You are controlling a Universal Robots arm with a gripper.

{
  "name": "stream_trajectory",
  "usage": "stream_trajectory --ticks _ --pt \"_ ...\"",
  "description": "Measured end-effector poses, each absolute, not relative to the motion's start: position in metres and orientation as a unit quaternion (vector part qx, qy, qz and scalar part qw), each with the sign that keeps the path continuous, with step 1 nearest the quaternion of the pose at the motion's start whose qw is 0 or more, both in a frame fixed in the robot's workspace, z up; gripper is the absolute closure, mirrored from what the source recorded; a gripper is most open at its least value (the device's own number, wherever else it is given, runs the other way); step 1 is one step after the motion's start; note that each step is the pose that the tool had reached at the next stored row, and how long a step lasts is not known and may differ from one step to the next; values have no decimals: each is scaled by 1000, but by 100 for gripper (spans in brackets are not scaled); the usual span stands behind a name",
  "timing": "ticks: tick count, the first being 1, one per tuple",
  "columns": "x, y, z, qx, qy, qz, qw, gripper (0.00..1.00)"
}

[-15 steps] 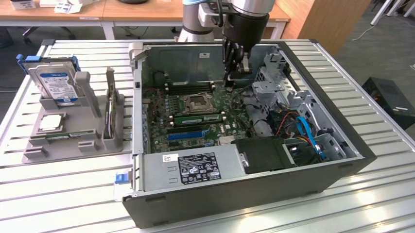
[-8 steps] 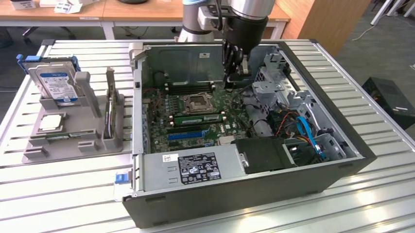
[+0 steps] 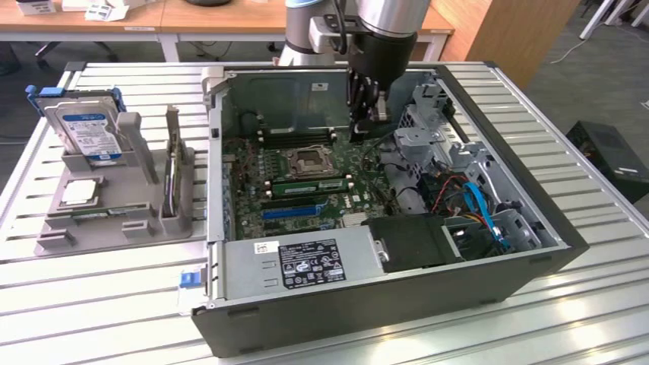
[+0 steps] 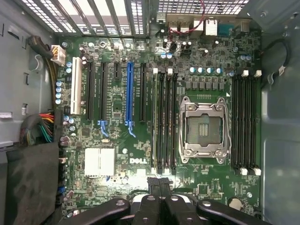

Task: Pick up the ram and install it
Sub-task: 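Press down the ram until it locks into place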

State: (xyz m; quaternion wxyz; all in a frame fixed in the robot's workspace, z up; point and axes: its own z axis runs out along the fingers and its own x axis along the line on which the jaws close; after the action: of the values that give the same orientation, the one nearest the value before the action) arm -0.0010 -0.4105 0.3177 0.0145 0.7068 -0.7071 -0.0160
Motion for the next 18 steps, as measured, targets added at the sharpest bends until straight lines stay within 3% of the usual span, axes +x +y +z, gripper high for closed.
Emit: stream_trajectory --ticks 18 --pt "-1 -411 299 707 -707 -16 14 89"
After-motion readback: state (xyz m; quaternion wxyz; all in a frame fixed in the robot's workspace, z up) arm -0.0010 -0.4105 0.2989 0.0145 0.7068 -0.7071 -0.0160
